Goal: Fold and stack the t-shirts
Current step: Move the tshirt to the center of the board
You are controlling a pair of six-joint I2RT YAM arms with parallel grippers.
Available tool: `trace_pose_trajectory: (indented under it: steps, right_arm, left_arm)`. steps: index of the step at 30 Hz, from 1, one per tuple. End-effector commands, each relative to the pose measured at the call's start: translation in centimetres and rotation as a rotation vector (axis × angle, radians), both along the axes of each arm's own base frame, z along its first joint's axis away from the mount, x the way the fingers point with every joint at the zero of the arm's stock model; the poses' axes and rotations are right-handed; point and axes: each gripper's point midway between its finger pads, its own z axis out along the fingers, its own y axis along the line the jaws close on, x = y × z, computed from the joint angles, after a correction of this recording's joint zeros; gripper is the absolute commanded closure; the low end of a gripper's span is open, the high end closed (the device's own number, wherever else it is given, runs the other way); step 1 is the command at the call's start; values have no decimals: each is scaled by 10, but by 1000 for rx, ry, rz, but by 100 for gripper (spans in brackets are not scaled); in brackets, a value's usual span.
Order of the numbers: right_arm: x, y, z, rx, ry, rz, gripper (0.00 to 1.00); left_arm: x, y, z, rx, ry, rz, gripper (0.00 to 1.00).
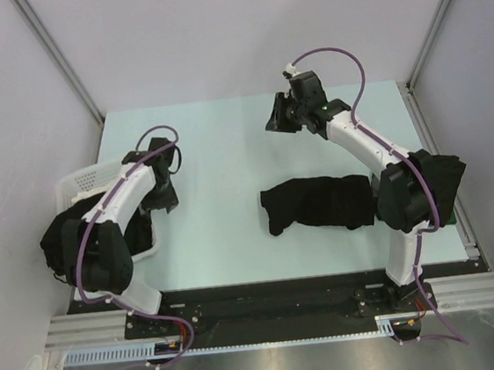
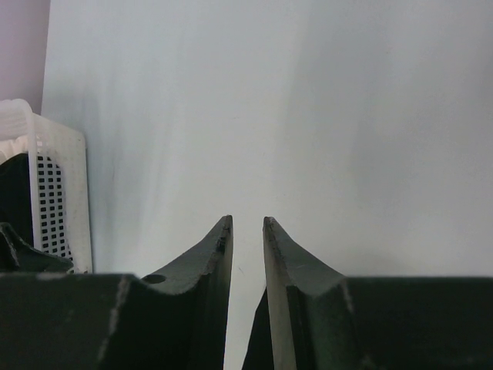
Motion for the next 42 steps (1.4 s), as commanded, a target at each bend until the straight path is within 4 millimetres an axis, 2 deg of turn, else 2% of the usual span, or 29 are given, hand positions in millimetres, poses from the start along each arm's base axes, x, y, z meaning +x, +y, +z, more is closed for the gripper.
trace_pose_trajectory:
  steps: [1,2,5,11,12,16,19,23,26,29,39,42]
  right_arm:
    - [8,2,24,20,-52,13,72]
    - [7,2,24,14,-51,16,73]
    - [6,0,22,4,-48,19,72]
    - [1,-8,25,-20,-46,19,73]
    - [0,-9,25,-25,-45,21,72]
    - [-4,-20,24,-59,-40,18,72]
    - [-8,-29,22,-66,-33,3,72]
    - [-12,-38,18,-75,-20,-12,72]
    - [-14,-41,13,-80,-10,-14,73]
    - [-13,-42,12,-79,-9,-18,72]
    - [-9,-39,12,-60,-7,-23,72]
    - [-9,-40,11,-63,-6,-27,72]
  left_arm:
    - [42,-15,29,-73,-132,-15,39]
    - [52,-17,39,-81,-162,-22,39]
    - [70,-18,48,-73,-198,-27,38]
    - [99,-15,41,-28,-202,-31,37]
    - [103,-16,34,-22,-189,-33,37]
    - [126,-12,34,9,-216,-29,37]
    - [141,-6,42,47,-254,-19,37]
    - [158,4,62,98,-323,-7,37]
    - [165,13,74,142,-357,9,36]
    - [166,21,74,164,-350,25,36]
    - [158,60,46,197,-263,105,35]
    - [161,64,38,169,-257,120,39]
